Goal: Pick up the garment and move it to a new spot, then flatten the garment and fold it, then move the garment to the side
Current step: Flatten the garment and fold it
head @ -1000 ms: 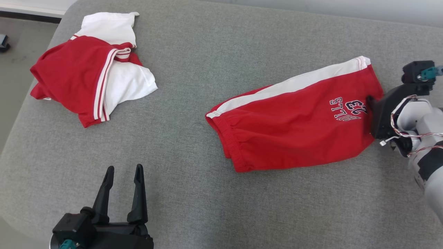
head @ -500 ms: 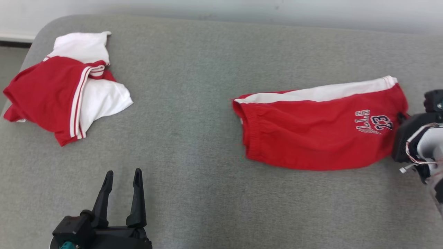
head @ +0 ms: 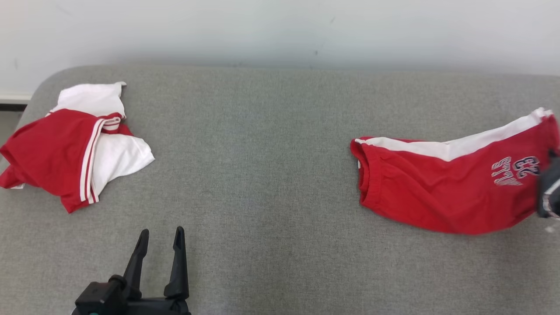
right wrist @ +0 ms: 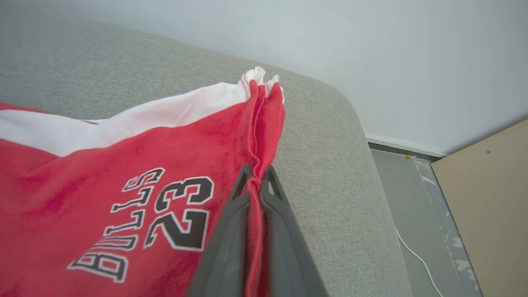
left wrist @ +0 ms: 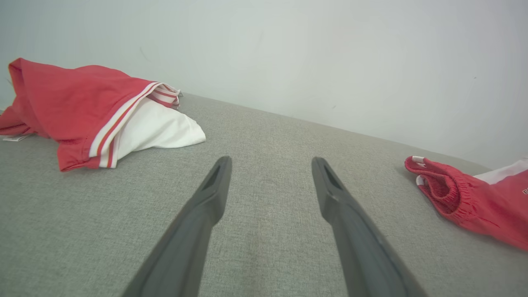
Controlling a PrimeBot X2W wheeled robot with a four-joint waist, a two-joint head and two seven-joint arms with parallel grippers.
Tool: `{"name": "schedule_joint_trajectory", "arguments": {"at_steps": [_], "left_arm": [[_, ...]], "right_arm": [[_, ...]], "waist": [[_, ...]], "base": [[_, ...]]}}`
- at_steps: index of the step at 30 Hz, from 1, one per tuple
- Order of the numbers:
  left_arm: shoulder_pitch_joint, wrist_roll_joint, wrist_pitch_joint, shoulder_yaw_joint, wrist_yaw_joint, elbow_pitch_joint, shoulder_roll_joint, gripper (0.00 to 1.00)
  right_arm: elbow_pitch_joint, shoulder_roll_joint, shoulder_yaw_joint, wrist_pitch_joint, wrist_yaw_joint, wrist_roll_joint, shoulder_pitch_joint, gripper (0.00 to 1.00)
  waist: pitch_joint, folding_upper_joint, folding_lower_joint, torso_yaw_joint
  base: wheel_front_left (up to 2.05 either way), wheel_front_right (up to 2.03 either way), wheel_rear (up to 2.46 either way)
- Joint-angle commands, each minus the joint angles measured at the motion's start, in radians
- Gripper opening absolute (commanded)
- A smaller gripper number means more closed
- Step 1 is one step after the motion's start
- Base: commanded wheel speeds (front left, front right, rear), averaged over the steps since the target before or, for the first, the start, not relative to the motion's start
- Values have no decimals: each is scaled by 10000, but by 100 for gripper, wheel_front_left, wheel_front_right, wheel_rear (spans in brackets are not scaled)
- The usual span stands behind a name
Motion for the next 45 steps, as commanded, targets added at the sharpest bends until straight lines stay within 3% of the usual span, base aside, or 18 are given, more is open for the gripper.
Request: {"name": "schedule_joint_trajectory", "arguments": {"at_steps": [1,14,27,28,29,36,41,45], "left_arm": [[191,27,-6,21,-42,55,7,100],[368,-210,-6,-93,-44,309,5,100],[-3,-233,-6,-210,-221,615,5,100],[24,-245,-6,-206,-213,630,6,100],[61,-254,-6,-197,-202,645,5,100],[267,-278,-6,-61,-213,744,5,100],[453,-311,-6,39,-222,746,3,100],[565,-381,-6,16,-258,712,4,100]], "right_arm": [[-17,346,-25,-18,-31,-168,-51,0],[-31,3061,292,316,-31,-906,-268,0],[-36,4252,537,1161,-31,-903,219,0],[-78,4298,558,1163,-31,-850,279,94],[-191,4356,549,1090,-31,-731,331,100],[-1755,4582,164,515,-30,898,913,100],[-2885,3770,134,-328,-30,1328,1318,100],[-2535,2988,-177,-732,-30,859,1690,100]], "waist": [[-268,0,0,-58],[-733,0,0,445],[-630,0,0,959],[-655,0,0,950],[-680,0,0,931],[-1010,0,0,605],[-1305,0,0,260],[-1398,0,0,33]], "base": [[0,0,0],[0,0,0],[0,0,0],[0,0,0],[0,0,0],[0,0,0],[0,0,0],[0,0,0]]}}
